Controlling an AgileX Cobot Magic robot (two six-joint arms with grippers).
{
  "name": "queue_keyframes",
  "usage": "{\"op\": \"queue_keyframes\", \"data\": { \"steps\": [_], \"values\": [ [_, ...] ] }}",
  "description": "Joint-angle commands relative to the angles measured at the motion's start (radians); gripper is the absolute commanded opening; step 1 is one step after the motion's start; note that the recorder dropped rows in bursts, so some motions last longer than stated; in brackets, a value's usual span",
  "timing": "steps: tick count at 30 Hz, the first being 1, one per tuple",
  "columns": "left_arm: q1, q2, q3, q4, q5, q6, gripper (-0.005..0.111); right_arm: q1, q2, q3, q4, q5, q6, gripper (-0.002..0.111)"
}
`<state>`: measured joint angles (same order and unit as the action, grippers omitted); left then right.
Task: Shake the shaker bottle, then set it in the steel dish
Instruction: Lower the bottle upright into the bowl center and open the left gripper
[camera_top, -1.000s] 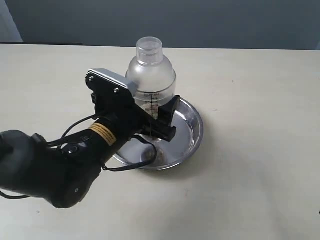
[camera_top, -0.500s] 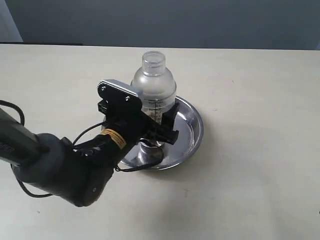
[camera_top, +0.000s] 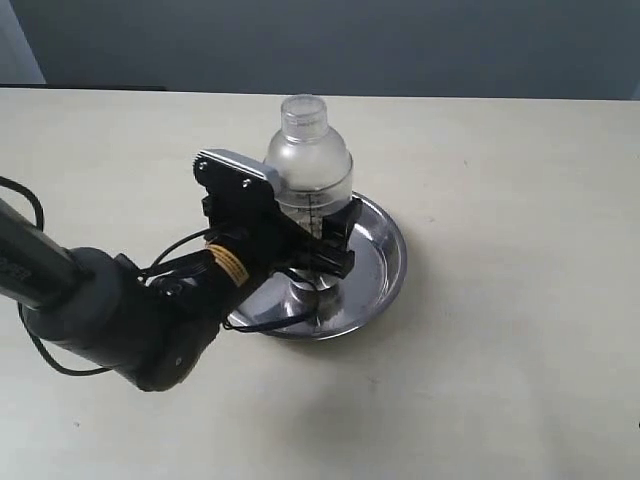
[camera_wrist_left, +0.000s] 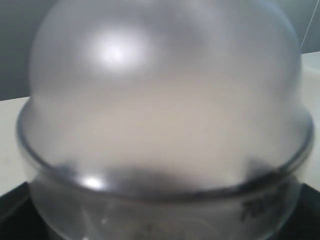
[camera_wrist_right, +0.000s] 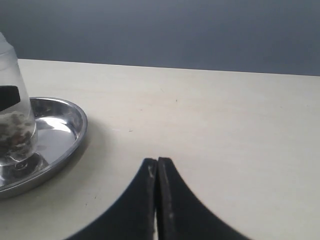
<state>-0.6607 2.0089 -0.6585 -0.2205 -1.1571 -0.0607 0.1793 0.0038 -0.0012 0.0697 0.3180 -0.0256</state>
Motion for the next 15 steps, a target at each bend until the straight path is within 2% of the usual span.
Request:
{"op": "queue_keyframes", "data": {
  "steps": [1, 4, 7, 11, 15],
  "values": [
    [0.005, -0.005, -0.010, 0.005, -0.002, -0.009, 0.064, 0.000, -0.004, 0.001, -0.005, -0.013, 0.000, -0.001],
    [0.005, -0.005, -0.010, 0.085, 0.006, -0.002, 0.079, 0.000, -0.004, 0.001, -0.005, -0.013, 0.000, -0.001],
    [0.005, -0.005, -0.010, 0.091, 0.017, 0.027, 0.083, 0.000, -0.004, 0.001, -0.005, -0.013, 0.000, -0.001],
    [0.005, -0.005, -0.009, -0.026, 0.082, 0.037, 0.089, 0.000, -0.004, 0.001, -0.005, -0.013, 0.000, -0.001],
    [0.005, -0.005, -0.009, 0.019, 0.080, 0.072, 0.089, 0.000, -0.004, 0.001, -0.005, -0.013, 0.000, -0.001]
  ]
}}
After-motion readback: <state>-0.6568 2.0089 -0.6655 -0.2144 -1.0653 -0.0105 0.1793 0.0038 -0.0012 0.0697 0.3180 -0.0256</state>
